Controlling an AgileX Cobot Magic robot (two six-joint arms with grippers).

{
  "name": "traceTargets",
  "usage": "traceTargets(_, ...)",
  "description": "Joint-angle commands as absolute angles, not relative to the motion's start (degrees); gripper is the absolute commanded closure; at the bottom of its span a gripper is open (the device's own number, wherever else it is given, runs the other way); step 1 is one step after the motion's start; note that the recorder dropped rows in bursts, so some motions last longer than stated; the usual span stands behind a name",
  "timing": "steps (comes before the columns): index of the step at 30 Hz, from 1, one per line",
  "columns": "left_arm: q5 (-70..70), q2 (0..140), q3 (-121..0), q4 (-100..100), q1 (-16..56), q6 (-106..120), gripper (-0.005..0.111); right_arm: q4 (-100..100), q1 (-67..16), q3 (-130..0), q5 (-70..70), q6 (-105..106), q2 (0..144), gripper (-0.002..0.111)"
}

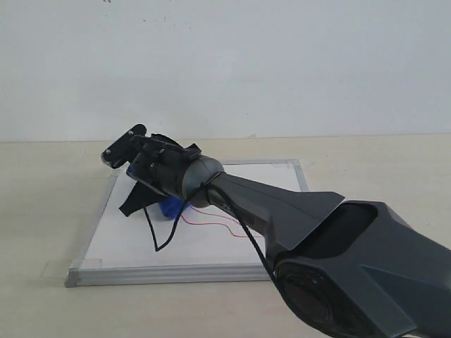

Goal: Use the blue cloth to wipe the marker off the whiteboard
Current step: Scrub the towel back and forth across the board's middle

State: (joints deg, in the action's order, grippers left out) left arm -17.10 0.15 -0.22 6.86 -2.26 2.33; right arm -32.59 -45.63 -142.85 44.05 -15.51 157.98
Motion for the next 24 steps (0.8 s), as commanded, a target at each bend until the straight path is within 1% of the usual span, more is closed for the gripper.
traceTargets(1,-17.2,0.0,0.0,6.6,-2.3,2.6,0.103,-33.9,-44.2,-142.0,50.4,-19.2,159.0,0.109)
traceTargets(4,-17.2,0.0,0.0,6.6,-2.3,2.6,0.103,-31.9,-44.5,-142.0,42.7,-19.5,159.0,0.109)
traceTargets(8,-17.2,0.0,0.0,6.6,-2.3,2.6,0.103,-23.4,-44.6,-142.0,28.7,-17.6,159.3,0.109)
traceTargets(11,-17.2,0.0,0.0,6.6,-2.3,2.6,0.103,-20.7,-44.6,-142.0,26.1,-17.4,159.4,0.109)
traceTargets(16,-17.2,0.0,0.0,6.6,-2.3,2.6,0.103,-23.4,-44.5,-142.0,33.4,-15.7,159.4,0.109)
traceTargets(24,-17.2,0.0,0.0,6.6,-2.3,2.6,0.103,-35.5,-44.5,-142.0,56.0,-12.7,159.2,0.109)
